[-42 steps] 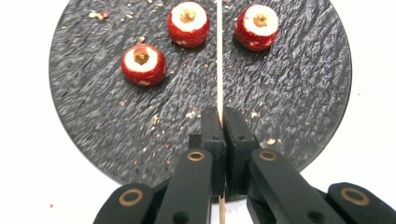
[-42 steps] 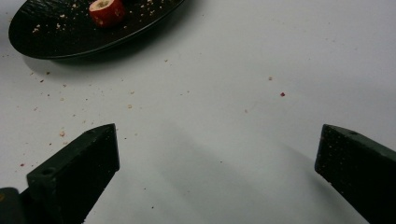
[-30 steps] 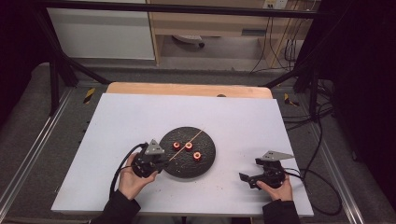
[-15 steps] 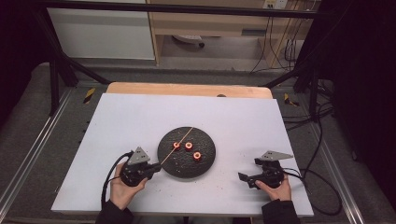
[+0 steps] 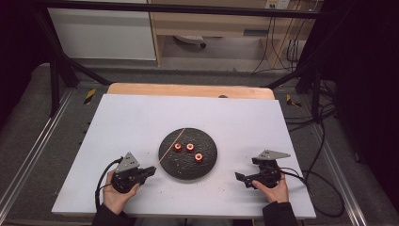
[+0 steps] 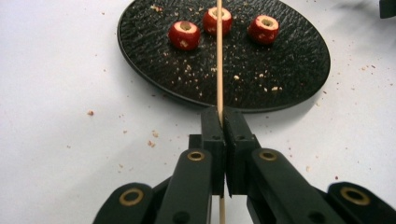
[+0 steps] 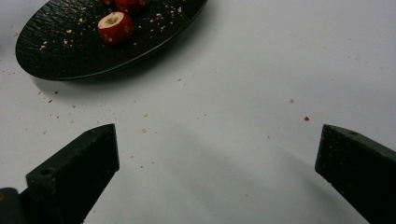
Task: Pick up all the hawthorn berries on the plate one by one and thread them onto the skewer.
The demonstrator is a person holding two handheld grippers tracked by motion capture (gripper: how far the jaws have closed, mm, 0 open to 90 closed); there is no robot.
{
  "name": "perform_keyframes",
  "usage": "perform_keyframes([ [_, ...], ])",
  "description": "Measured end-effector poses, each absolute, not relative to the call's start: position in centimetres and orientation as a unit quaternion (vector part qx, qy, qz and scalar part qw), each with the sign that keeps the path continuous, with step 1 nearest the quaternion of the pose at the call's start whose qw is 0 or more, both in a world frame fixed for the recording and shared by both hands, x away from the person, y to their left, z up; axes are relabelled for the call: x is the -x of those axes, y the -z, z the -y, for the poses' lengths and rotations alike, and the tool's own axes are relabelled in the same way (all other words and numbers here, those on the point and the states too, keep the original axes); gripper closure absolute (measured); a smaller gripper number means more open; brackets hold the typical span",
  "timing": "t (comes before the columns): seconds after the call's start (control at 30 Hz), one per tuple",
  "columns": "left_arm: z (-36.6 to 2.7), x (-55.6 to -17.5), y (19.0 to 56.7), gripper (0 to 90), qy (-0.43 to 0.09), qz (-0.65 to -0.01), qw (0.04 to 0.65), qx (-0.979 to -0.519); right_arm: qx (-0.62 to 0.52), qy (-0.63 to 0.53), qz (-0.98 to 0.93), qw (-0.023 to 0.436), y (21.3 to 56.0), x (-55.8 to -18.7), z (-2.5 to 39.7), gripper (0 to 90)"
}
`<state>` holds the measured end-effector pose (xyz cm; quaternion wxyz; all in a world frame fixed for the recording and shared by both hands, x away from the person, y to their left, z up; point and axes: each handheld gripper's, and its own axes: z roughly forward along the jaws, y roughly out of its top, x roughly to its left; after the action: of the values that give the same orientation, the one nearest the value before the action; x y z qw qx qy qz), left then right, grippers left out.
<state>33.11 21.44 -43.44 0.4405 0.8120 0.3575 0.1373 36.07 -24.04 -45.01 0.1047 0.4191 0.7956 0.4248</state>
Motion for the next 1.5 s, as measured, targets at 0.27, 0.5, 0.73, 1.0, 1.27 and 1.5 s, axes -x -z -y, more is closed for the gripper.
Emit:
perform_keyframes([
  [0.27, -21.6, -33.1, 43.8, 87.9, -0.133, -0.361, 0.445, -0.809, -0.401, -0.423, -0.805, 0.111, 44.1, -36.4, 21.7, 0.8],
  [0.5, -21.7, -32.9, 43.7, 87.9, -0.135, -0.361, 0.448, -0.807, -0.384, -0.412, -0.818, 0.114, 42.2, -37.1, 18.8, 2.8],
  [0.73, -21.6, -32.8, 43.7, 87.9, -0.135, -0.356, 0.45, -0.808, -0.372, -0.379, -0.84, 0.11, 40.8, -38.6, 15.4, 7.6],
  [1.0, -21.6, -32.9, 44.0, 87.9, -0.13, -0.355, 0.449, -0.809, -0.364, -0.348, -0.859, 0.092, 40.0, -40.1, 12.2, 18.0],
  [1.27, -21.7, -32.9, 43.9, 87.9, -0.133, -0.355, 0.45, -0.808, -0.362, -0.316, -0.874, 0.07, 39.6, -41.6, 9.8, 30.0],
  [1.5, -21.6, -32.8, 43.9, 87.9, -0.134, -0.354, 0.45, -0.809, -0.381, -0.296, -0.875, 0.047, 39.8, -42.6, 8.2, 41.7],
])
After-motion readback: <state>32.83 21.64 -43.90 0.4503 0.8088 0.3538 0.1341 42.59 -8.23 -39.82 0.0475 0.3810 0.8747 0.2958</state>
